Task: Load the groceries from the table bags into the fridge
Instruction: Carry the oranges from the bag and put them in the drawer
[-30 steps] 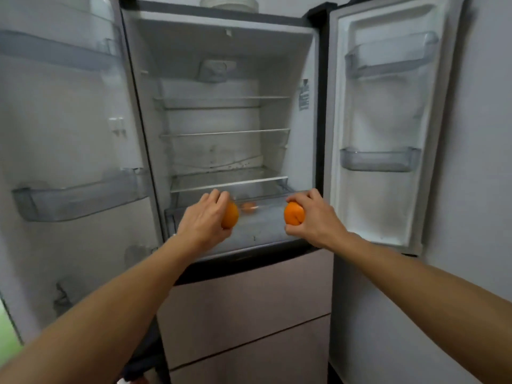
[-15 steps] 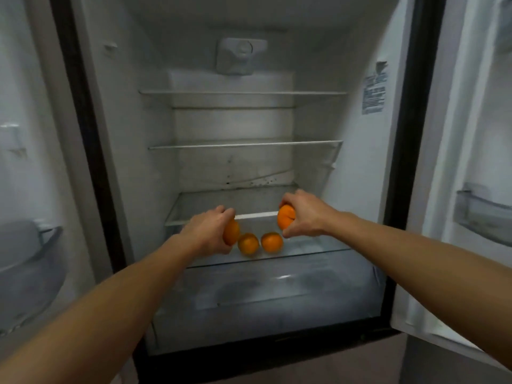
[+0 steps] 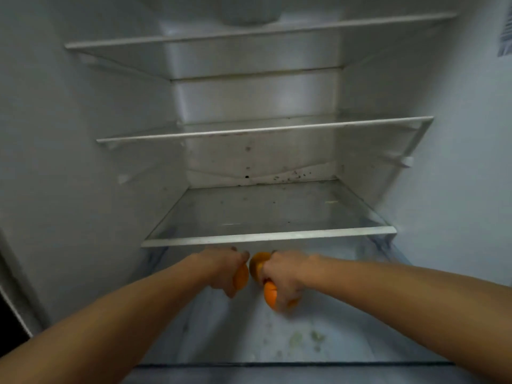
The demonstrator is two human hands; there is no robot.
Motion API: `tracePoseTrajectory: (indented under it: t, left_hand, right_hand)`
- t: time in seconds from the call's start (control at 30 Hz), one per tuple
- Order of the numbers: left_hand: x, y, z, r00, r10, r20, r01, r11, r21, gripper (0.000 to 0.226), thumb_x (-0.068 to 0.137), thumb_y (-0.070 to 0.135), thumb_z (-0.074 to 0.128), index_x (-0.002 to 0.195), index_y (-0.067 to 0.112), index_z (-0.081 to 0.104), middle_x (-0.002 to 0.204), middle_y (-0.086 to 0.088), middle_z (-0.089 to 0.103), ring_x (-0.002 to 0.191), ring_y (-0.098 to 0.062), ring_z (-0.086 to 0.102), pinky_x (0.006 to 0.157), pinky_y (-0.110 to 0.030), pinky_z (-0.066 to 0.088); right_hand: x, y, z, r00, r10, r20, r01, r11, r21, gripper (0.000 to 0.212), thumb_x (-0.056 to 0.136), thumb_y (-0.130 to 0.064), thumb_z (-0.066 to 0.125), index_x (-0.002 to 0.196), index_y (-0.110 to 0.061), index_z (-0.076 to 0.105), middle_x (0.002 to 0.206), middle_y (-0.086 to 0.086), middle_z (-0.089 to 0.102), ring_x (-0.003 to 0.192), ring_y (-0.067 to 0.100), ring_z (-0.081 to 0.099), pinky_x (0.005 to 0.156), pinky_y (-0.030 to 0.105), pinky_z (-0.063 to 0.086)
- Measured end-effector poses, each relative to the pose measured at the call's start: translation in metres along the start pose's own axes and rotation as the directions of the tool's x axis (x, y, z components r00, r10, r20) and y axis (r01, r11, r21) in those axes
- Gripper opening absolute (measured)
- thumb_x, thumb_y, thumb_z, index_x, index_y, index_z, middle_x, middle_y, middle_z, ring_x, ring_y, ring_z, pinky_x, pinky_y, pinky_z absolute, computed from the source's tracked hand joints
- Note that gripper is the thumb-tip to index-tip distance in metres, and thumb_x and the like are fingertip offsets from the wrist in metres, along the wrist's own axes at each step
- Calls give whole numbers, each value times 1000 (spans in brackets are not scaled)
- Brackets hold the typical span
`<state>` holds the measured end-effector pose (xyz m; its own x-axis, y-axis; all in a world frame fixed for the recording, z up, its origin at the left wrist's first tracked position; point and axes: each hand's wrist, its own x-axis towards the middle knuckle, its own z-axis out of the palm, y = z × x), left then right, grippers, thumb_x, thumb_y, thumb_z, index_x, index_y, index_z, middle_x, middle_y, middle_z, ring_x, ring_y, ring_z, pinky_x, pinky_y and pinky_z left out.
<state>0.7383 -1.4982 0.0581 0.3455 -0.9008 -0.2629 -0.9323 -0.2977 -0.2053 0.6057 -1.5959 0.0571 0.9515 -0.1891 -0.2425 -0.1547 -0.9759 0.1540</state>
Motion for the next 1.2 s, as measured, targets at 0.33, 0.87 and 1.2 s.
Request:
tracePoseTrajectory:
  t: [0.33, 0.87, 1.2]
  left_hand:
    - [23, 4, 22, 997, -73, 34, 74, 997, -22, 87, 80, 34, 70, 147, 16, 18, 147, -17, 30, 125, -36, 48, 97, -40, 43]
    - [-102, 9, -13, 922, -29, -387, 85, 988, 129, 31, 88, 33, 54, 113, 15, 57, 116, -11, 61, 104, -30, 59, 77, -35, 46]
    - [-239, 25, 9, 756, -68, -651, 137, 989, 56, 17, 90, 25, 46, 101, 14, 52, 109, -11, 61, 99, -34, 60, 68, -36, 41]
  right_hand:
    - [7, 20, 15, 999, -26, -42, 27, 999, 30, 37, 65, -33, 77, 94, -24, 58, 94, 5, 54, 83, 27, 57, 70, 38, 54]
    - [-115, -32, -37, 872, 388, -299, -405, 914, 8, 44, 89, -48, 55, 128, -27, 55, 121, 7, 61, 108, 28, 58, 79, 36, 45]
    - [-179, -117, -44, 712, 299, -635, -396, 918, -11, 36, 93, -44, 46, 119, -23, 58, 115, 4, 62, 102, 28, 60, 73, 36, 45]
